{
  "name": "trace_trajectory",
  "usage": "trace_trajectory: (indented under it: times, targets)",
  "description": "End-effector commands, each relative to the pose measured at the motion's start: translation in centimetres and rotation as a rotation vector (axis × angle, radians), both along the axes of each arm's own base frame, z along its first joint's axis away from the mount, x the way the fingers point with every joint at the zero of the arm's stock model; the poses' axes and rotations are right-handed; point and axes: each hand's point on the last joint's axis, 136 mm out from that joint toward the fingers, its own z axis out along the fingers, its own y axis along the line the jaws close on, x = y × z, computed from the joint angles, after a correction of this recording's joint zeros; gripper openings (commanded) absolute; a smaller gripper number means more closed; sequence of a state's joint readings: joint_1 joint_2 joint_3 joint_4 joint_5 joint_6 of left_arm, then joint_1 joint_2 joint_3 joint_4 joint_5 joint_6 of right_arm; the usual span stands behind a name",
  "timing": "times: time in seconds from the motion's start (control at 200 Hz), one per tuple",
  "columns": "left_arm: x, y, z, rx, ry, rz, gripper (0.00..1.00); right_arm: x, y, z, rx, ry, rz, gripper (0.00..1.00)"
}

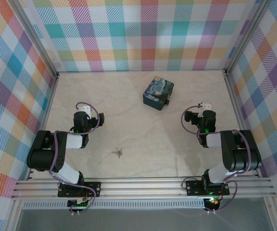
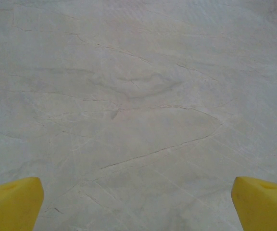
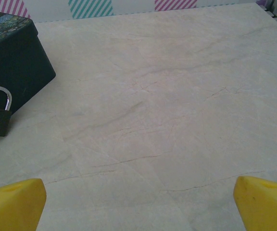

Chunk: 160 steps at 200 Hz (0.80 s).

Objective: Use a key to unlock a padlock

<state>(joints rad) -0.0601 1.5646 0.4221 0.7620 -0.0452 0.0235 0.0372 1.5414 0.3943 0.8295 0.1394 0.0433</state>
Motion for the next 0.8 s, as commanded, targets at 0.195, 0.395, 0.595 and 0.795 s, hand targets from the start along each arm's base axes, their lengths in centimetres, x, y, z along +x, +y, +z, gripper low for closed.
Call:
trace_trajectory:
  times: [0.195, 0.395, 0.595, 0.795]
  targets:
    - [0.7, 1.4, 1.6, -0.005, 0.003, 0.067, 1.0, 0.8, -0.2, 2.3, -0.015, -0.009, -0.02, 1.0]
    - [1.8, 4.2, 6.4, 0.002, 0.06, 0.264, 1.0, 1.4, 2.1, 5.2, 0.163, 0.201, -0.001, 0.94]
    - [0.6, 4.4, 6.7, -0.167, 0.302, 0.505, 0.96, 4.0, 7.6, 5.9, 0.449, 0.373, 0.024, 0.82]
    - [-4.6, -1.6, 5.9, -0.138, 0.366, 0.504, 0.96, 6.4, 14.7, 6.1, 0.431, 0.451, 0.112, 0.78]
